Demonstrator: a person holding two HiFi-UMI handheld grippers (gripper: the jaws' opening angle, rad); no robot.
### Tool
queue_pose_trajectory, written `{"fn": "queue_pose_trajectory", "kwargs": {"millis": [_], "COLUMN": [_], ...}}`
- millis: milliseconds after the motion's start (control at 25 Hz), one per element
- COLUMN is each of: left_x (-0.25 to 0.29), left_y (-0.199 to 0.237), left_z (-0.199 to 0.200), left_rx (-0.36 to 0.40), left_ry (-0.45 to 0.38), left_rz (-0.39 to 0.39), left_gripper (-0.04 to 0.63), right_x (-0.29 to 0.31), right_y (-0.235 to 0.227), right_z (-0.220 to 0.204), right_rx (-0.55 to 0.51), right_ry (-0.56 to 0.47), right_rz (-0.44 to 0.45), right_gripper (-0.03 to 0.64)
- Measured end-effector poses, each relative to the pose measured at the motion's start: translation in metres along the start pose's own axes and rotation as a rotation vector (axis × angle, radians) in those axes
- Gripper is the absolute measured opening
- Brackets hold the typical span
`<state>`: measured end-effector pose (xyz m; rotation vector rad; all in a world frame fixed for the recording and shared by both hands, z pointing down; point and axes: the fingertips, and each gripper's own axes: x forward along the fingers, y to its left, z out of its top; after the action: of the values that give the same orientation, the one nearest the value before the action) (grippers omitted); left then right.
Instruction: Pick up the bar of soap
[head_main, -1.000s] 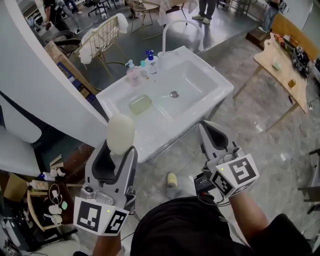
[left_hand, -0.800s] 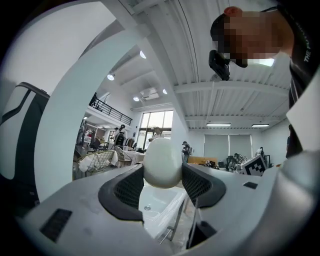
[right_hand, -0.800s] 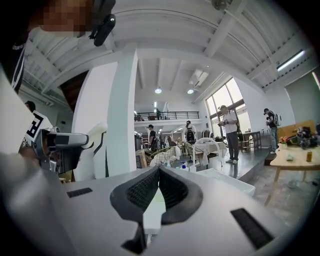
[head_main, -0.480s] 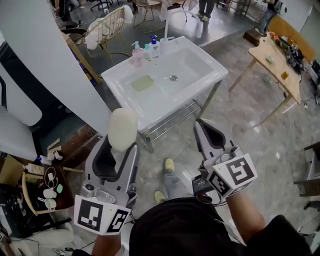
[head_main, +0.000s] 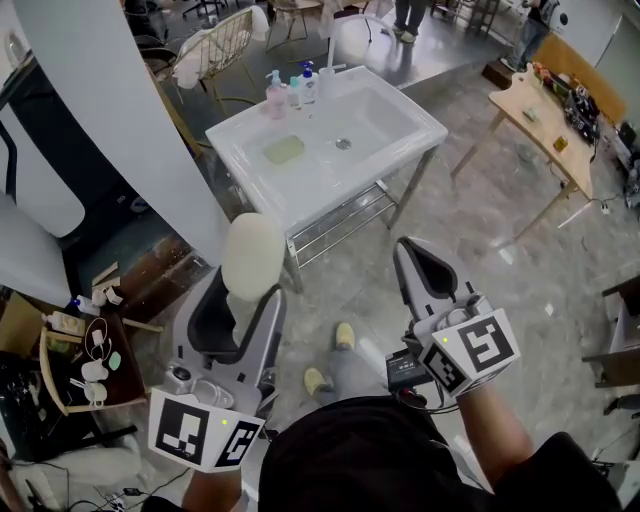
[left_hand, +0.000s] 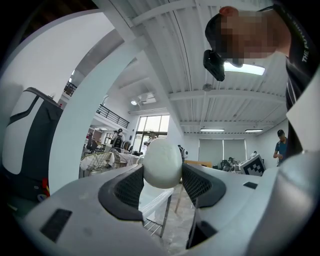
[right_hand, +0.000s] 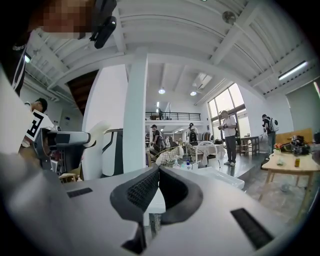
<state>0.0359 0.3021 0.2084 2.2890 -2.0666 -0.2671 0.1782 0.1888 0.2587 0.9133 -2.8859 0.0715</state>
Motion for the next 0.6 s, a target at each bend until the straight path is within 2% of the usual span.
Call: {"fn": "queue_pose_trajectory", "kwargs": {"millis": [120, 600], "left_x": [0.0, 0.024], "left_y": [-0.004, -0.036], "left_z": [-0.001, 0.012], "left_rx": [0.001, -0.001], "left_ry": [0.015, -0.012], "left_rz": [0.009, -0.016], "left_gripper": [0.239, 0.239], "right_x": [-0.004, -0.017], "right_y": [-0.002, -0.037], "right_z": [0.001, 0.015], "right_rx": [0.002, 0.004], "right_ry": [-0.001, -0.011], "right_rz": [0.002, -0.001], "right_gripper": [0.008, 0.008]}}
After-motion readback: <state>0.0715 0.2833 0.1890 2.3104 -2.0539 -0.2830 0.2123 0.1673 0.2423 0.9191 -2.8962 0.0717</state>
